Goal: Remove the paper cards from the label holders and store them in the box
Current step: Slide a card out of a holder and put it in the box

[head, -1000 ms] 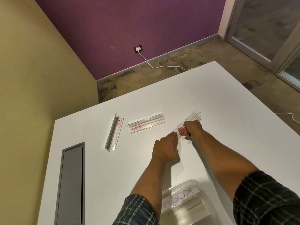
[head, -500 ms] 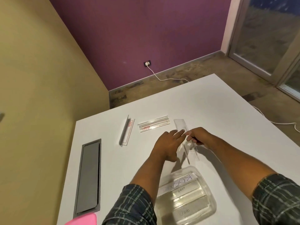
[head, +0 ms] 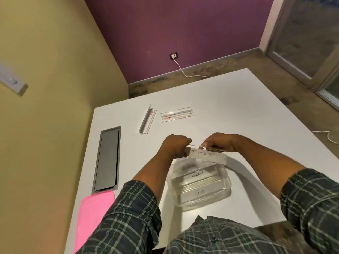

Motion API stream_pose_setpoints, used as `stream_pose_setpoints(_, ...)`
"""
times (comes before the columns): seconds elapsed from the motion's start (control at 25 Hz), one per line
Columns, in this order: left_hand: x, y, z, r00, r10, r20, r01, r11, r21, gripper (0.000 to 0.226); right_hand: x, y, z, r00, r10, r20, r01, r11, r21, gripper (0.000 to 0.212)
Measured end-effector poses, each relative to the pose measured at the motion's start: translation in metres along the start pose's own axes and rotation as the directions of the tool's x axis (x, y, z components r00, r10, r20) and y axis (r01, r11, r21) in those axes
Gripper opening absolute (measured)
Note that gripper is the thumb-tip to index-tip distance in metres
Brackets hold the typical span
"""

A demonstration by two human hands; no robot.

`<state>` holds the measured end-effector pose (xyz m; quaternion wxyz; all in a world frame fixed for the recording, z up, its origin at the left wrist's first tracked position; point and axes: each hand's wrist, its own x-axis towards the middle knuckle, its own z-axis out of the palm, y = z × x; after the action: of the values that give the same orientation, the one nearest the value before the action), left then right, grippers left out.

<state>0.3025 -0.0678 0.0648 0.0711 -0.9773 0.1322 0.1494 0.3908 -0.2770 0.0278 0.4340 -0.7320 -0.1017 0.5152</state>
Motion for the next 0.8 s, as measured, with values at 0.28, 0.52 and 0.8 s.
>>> stream_pose_setpoints(0.28,-0.021,0.019,0.024,0.982,-0.047,0.185,0.079,0.982,-0.171,0.063,-0.004,0.023,0.014,0.987,0.106,0.123,-0.095,0.991,-0.092,0.035)
stream_pose_setpoints(0.52,-0.03,0.028,0.029,0.915,-0.051,0.4,0.159,0.957,-0.243,0.056,-0.021,0.013,0.03,0.994,0.043,0.102,0.006,0.899,-0.437,0.034)
stream_pose_setpoints(0.8,-0.04,0.036,0.05,0.86,-0.036,0.508,0.198,0.943,-0.267,0.041,-0.023,0.021,0.05,0.981,-0.034,0.191,0.17,0.618,-0.768,0.06)
